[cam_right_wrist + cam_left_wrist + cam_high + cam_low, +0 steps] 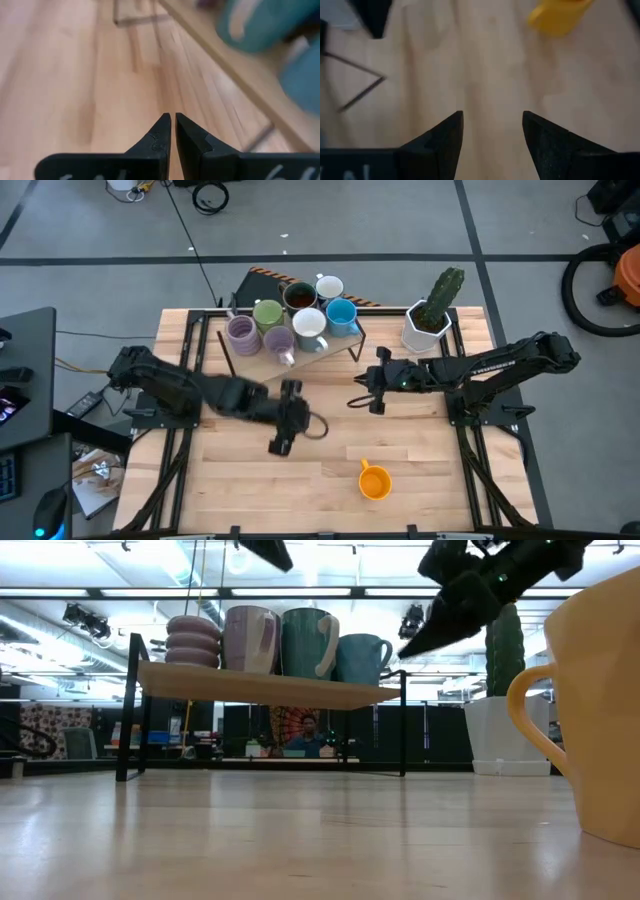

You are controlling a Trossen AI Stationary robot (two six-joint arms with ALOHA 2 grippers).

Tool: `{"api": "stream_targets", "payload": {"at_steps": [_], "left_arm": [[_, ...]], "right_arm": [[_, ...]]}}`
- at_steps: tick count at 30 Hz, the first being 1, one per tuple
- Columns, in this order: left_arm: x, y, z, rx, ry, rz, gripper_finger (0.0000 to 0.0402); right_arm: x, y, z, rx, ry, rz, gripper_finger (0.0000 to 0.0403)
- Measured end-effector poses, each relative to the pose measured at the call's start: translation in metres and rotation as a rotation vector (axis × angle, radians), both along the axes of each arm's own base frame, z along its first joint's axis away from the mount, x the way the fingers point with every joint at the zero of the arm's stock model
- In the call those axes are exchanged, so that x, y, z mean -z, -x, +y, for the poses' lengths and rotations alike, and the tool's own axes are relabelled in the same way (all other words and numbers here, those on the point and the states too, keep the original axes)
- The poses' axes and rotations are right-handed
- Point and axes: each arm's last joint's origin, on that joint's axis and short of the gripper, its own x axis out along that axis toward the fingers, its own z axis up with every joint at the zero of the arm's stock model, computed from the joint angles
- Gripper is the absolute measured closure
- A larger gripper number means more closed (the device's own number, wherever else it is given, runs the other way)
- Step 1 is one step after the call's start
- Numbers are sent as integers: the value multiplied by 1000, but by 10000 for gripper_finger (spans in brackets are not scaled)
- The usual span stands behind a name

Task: Place coffee mugs
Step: Put the yellow mug on the shelf

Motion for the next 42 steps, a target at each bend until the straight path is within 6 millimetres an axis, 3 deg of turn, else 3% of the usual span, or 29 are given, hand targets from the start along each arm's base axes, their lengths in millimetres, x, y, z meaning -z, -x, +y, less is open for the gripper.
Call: {"api": "stream_targets", "payload": {"at_steps": [7, 14, 21, 28, 35, 42], "left_arm": [[13, 2, -40, -106, 219, -89, 192], [43, 9, -90, -112, 220, -22, 192], [75, 16, -124, -121, 209, 69, 192], [81, 14, -127, -137, 208, 63, 192], [83, 7, -125, -148, 218, 37, 192], [87, 5, -126, -78, 99, 13, 192]], "right_arm": [[-15, 5, 29, 14, -97, 79, 372], [-35, 14, 73, -55, -132, 113, 372], [-35, 29, 115, -296, -228, 194, 372], [-30, 43, 130, -405, -254, 296, 372], [-25, 51, 133, -314, -326, 365, 346], [-15, 48, 142, -236, -340, 366, 309]]}}
